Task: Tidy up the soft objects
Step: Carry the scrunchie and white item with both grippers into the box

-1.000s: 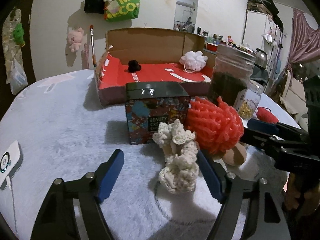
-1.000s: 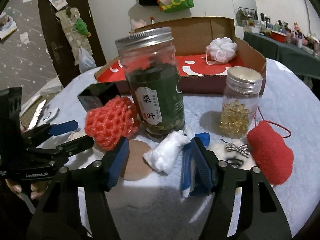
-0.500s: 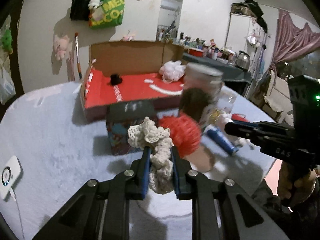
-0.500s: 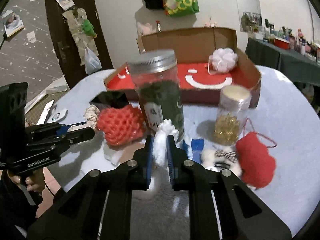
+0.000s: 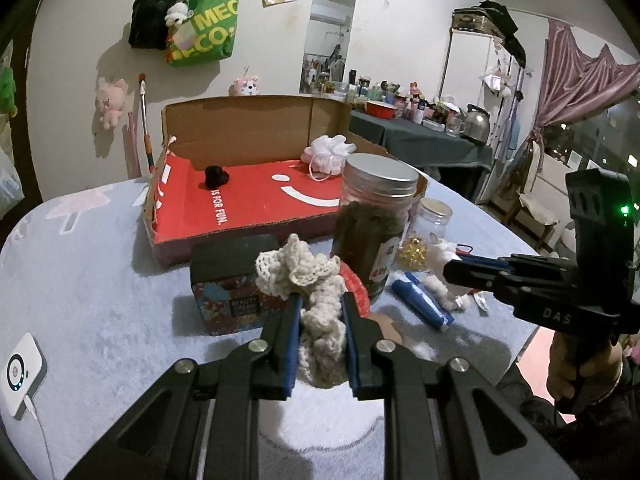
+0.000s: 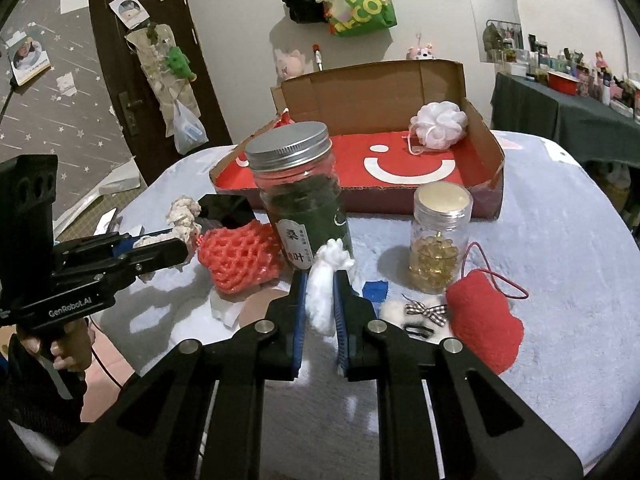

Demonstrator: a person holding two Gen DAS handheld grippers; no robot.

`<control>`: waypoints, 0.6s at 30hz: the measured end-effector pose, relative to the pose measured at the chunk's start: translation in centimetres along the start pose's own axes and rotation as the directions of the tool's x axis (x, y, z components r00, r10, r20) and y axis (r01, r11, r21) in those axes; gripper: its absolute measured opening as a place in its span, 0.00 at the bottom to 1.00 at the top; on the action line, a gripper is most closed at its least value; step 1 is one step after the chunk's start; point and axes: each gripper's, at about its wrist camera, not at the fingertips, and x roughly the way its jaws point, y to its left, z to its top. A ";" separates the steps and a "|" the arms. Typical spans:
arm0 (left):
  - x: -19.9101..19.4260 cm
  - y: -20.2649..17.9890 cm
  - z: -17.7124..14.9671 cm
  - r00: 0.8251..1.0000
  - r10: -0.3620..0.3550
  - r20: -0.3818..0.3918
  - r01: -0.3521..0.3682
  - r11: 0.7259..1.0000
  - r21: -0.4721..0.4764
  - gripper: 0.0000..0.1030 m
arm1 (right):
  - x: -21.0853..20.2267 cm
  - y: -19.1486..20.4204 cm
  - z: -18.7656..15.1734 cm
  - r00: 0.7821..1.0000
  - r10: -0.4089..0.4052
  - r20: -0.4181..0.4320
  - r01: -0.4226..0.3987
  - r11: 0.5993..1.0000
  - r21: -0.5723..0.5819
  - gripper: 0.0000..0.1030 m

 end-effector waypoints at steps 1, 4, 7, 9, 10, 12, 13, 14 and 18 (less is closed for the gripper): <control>0.1 0.1 -0.1 1.000 0.002 -0.007 -0.002 1.000 -0.003 0.19 | 0.0 0.0 0.0 1.000 0.000 -0.002 0.000 1.000 -0.001 0.12; 0.0 0.7 -0.4 0.999 0.021 -0.028 -0.021 1.000 -0.015 0.19 | -0.1 -0.3 -0.2 1.000 0.001 -0.003 -0.001 1.000 0.002 0.12; -0.4 1.6 -0.9 0.999 0.037 -0.039 -0.039 0.999 -0.036 0.19 | -0.5 -1.0 -0.7 1.000 -0.004 -0.009 0.004 1.000 0.014 0.12; -0.8 2.6 -1.2 0.998 0.046 -0.046 -0.048 0.997 -0.060 0.19 | -0.7 -1.6 -0.8 1.000 -0.013 -0.016 0.013 1.000 0.024 0.12; -1.0 3.0 -1.4 0.997 0.053 -0.048 -0.056 0.996 -0.069 0.19 | -0.8 -1.8 -0.8 1.000 -0.017 -0.017 0.018 0.999 0.029 0.12; -1.3 3.7 -1.6 0.997 0.065 -0.049 -0.069 0.994 -0.083 0.19 | -1.1 -2.4 -0.8 1.000 -0.025 -0.019 0.025 0.999 0.038 0.12; -1.5 4.1 -1.7 0.996 0.071 -0.049 -0.075 0.993 -0.093 0.19 | -1.3 -2.6 -0.8 0.999 -0.029 -0.019 0.030 0.999 0.040 0.12; -1.7 4.6 -1.7 0.996 0.076 -0.050 -0.080 0.992 -0.102 0.19 | -1.5 -2.8 -0.8 0.999 -0.033 -0.018 0.034 0.999 0.041 0.12; -2.0 5.9 -1.8 0.994 0.091 -0.061 -0.098 0.989 -0.114 0.19 | -1.8 -3.5 -0.6 0.998 -0.053 -0.017 0.053 0.998 0.038 0.12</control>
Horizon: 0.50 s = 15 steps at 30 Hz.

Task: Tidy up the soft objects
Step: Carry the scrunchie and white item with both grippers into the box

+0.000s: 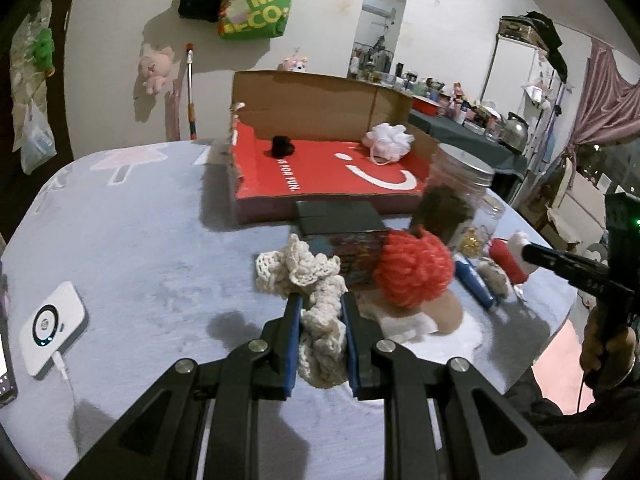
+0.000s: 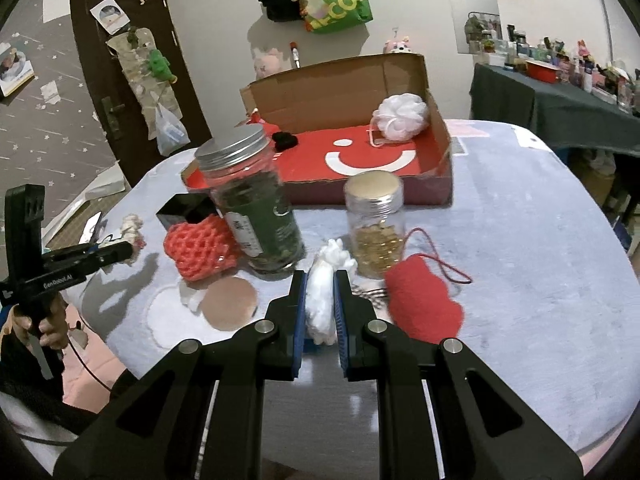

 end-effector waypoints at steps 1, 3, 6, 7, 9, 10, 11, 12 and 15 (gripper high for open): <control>0.0 0.4 0.1 1.000 0.007 -0.004 -0.007 1.000 0.001 0.20 | 0.0 -0.2 0.1 1.000 -0.001 0.000 0.001 1.000 -0.001 0.12; 0.3 1.0 0.2 1.000 0.016 -0.010 -0.016 1.000 0.006 0.20 | -0.1 -0.5 0.2 1.000 -0.006 0.000 0.006 1.000 -0.002 0.12; 0.8 1.6 0.3 1.000 0.025 -0.018 -0.024 0.999 0.021 0.20 | -0.2 -1.2 0.6 1.000 -0.015 -0.002 0.015 1.000 -0.005 0.12; 1.0 1.8 0.4 0.999 0.029 -0.022 -0.029 0.999 0.028 0.20 | -0.2 -1.4 0.7 1.000 -0.016 -0.003 0.016 1.000 -0.006 0.12; 1.6 2.4 0.6 0.998 0.056 -0.038 -0.054 0.997 0.045 0.20 | -0.1 -2.0 1.1 1.000 -0.023 0.001 0.023 1.000 -0.010 0.12; 1.8 2.6 0.6 0.997 0.064 -0.040 -0.061 0.997 0.054 0.20 | -0.1 -2.2 1.2 1.000 -0.029 0.003 0.029 1.000 -0.011 0.12; 2.0 2.9 0.9 0.997 0.063 -0.041 -0.060 0.996 0.062 0.20 | -0.1 -2.5 1.4 0.999 -0.032 0.002 0.032 0.999 -0.013 0.12; 2.2 3.1 1.0 0.997 0.061 -0.044 -0.058 0.996 0.066 0.20 | 0.0 -3.0 1.6 0.999 -0.036 0.000 0.036 0.999 -0.013 0.12; 2.7 3.4 1.5 0.997 0.053 -0.050 -0.048 0.995 0.093 0.20 | 0.2 -3.7 2.2 0.998 -0.055 -0.005 0.054 0.998 -0.016 0.12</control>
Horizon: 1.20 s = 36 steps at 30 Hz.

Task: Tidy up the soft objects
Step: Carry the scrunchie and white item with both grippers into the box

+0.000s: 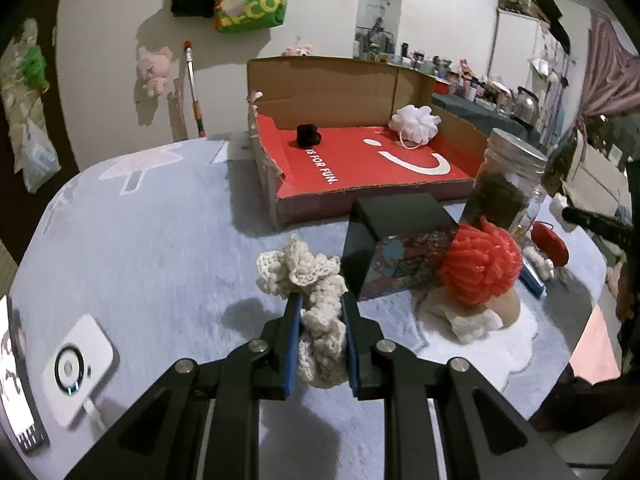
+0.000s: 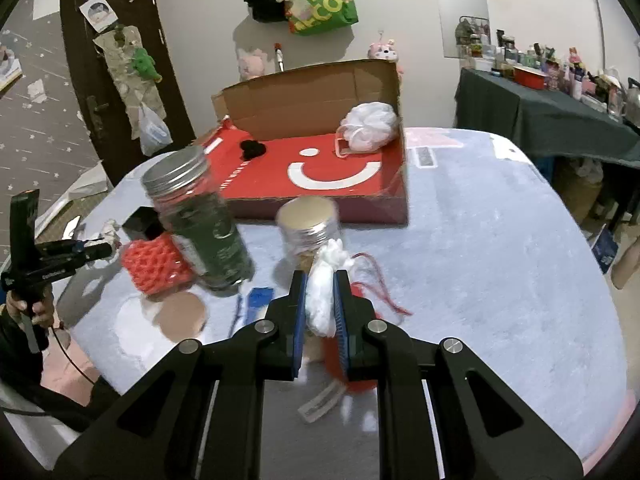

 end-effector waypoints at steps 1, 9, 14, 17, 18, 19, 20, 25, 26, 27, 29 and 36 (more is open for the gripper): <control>0.3 0.1 0.4 1.000 -0.006 -0.005 0.007 1.000 0.017 0.20 | 0.0 -0.3 0.2 1.000 0.002 0.001 -0.002 1.000 -0.002 0.12; 2.5 0.1 3.2 0.999 -0.028 -0.037 0.032 0.992 0.120 0.20 | 1.5 -2.6 2.6 0.999 0.020 -0.031 -0.021 0.999 -0.040 0.12; 2.9 0.1 5.4 0.998 -0.054 -0.037 0.059 0.983 0.173 0.20 | 2.8 -3.6 4.3 0.996 0.069 -0.060 -0.072 0.996 -0.055 0.12; 3.0 0.1 7.2 0.997 -0.071 -0.035 0.076 0.979 0.191 0.20 | 3.8 -3.6 5.9 0.993 0.091 -0.074 -0.096 0.993 -0.068 0.12; 3.1 -0.1 7.6 0.997 -0.074 -0.033 0.079 0.977 0.197 0.20 | 4.0 -3.5 6.2 0.993 0.096 -0.073 -0.102 0.992 -0.074 0.12; 3.1 -0.2 8.2 0.996 -0.080 -0.031 0.085 0.976 0.201 0.20 | 4.3 -3.3 6.8 0.992 0.105 -0.073 -0.110 0.991 -0.082 0.12; 3.2 -0.3 8.7 0.996 -0.086 -0.030 0.091 0.975 0.205 0.20 | 4.6 -3.2 7.3 0.991 0.112 -0.074 -0.118 0.989 -0.088 0.12; 4.9 -0.8 11.4 0.994 -0.094 -0.050 0.102 0.977 0.188 0.20 | 6.8 -2.2 10.3 0.989 0.119 -0.089 -0.129 0.985 -0.114 0.12; 5.8 -0.9 12.1 0.995 -0.071 -0.064 0.082 0.981 0.179 0.20 | 7.4 -2.0 10.8 0.989 0.113 -0.097 -0.124 0.985 -0.119 0.12; 6.3 -1.0 12.5 0.995 -0.060 -0.075 0.072 0.982 0.175 0.20 | 8.3 -1.8 11.5 0.988 0.103 -0.114 -0.117 0.986 -0.123 0.12; 8.0 -1.1 13.7 0.993 -0.038 -0.112 0.056 0.986 0.156 0.20 | 9.6 -1.5 12.3 0.987 0.078 -0.139 -0.097 0.987 -0.129 0.12; 13.2 -1.4 16.5 0.972 0.053 -0.227 -0.025 0.992 0.121 0.20 | 15.7 -0.5 15.6 0.963 -0.054 -0.265 0.005 0.983 -0.182 0.12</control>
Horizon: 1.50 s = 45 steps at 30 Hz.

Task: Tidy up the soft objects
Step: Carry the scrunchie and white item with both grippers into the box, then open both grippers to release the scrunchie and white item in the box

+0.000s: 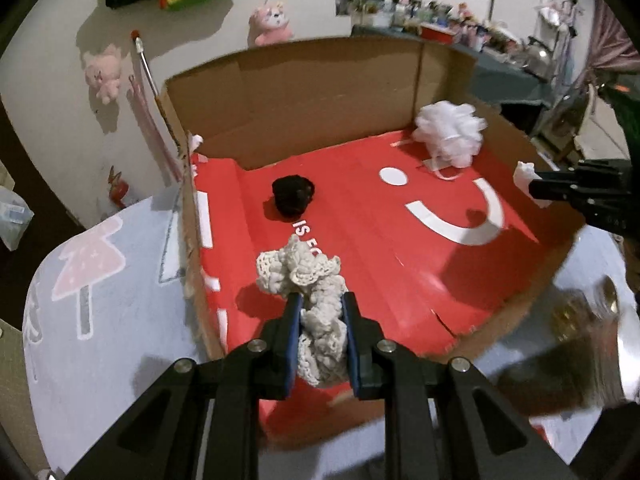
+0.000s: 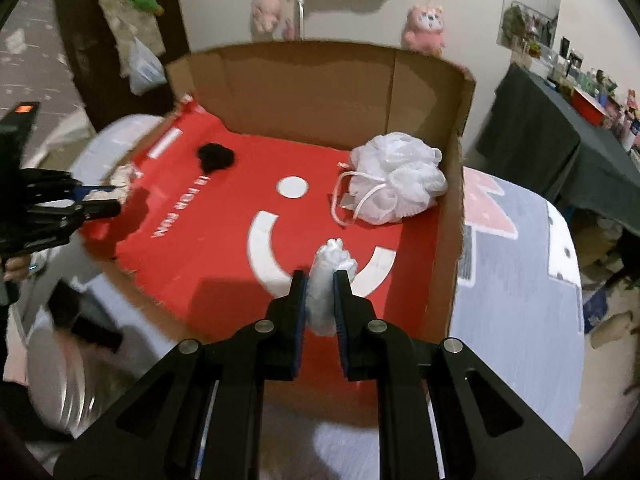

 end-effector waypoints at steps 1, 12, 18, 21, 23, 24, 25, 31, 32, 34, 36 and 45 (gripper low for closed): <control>0.5 -0.2 0.3 1.000 0.010 -0.010 -0.010 1.000 0.006 0.20 | 0.9 0.0 0.6 0.999 -0.021 -0.025 0.021 1.000 -0.003 0.12; 6.1 -0.1 2.3 0.982 0.131 -0.138 -0.131 0.991 0.012 0.22 | 8.1 -0.3 3.2 0.957 -0.180 -0.227 0.179 0.984 -0.025 0.12; 6.9 -0.2 3.3 0.979 0.143 -0.148 -0.143 0.990 0.010 0.24 | 9.0 -0.3 3.2 0.953 -0.192 -0.235 0.191 0.981 -0.027 0.13; 7.2 -0.3 3.3 0.977 0.156 -0.148 -0.154 0.988 0.022 0.25 | 8.7 0.1 2.8 0.953 -0.192 -0.235 0.191 0.981 -0.029 0.13; 7.1 -0.4 3.2 0.977 0.157 -0.146 -0.154 0.988 0.027 0.25 | 8.7 0.2 2.8 0.953 -0.191 -0.233 0.190 0.981 -0.029 0.13; 7.1 -0.4 3.2 0.977 0.156 -0.146 -0.154 0.988 0.026 0.25 | 8.7 0.2 3.0 0.953 -0.191 -0.233 0.190 0.981 -0.029 0.13; 7.1 -0.3 3.2 0.977 0.156 -0.147 -0.154 0.988 0.024 0.25 | 8.7 0.2 3.0 0.954 -0.191 -0.233 0.189 0.982 -0.029 0.13; 7.3 -0.2 3.2 0.977 0.153 -0.149 -0.152 0.988 0.021 0.27 | 8.6 0.1 3.1 0.956 -0.185 -0.229 0.184 0.983 -0.025 0.15; 7.4 -0.2 3.2 0.977 0.153 -0.148 -0.152 0.988 0.018 0.28 | 8.6 0.0 3.1 0.956 -0.184 -0.230 0.184 0.983 -0.024 0.15; 7.6 0.2 3.3 0.978 0.151 -0.146 -0.152 0.988 0.010 0.31 | 8.5 -0.1 3.0 0.957 -0.181 -0.227 0.181 0.983 -0.023 0.15; 7.5 0.4 3.3 0.979 0.141 -0.146 -0.143 0.990 -0.003 0.33 | 8.4 0.0 2.9 0.957 -0.181 -0.228 0.180 0.983 -0.024 0.16; 6.7 -0.4 3.4 0.986 0.126 -0.113 -0.127 0.992 0.002 0.54 | 8.2 -0.3 2.9 0.960 -0.171 -0.224 0.173 0.985 -0.013 0.33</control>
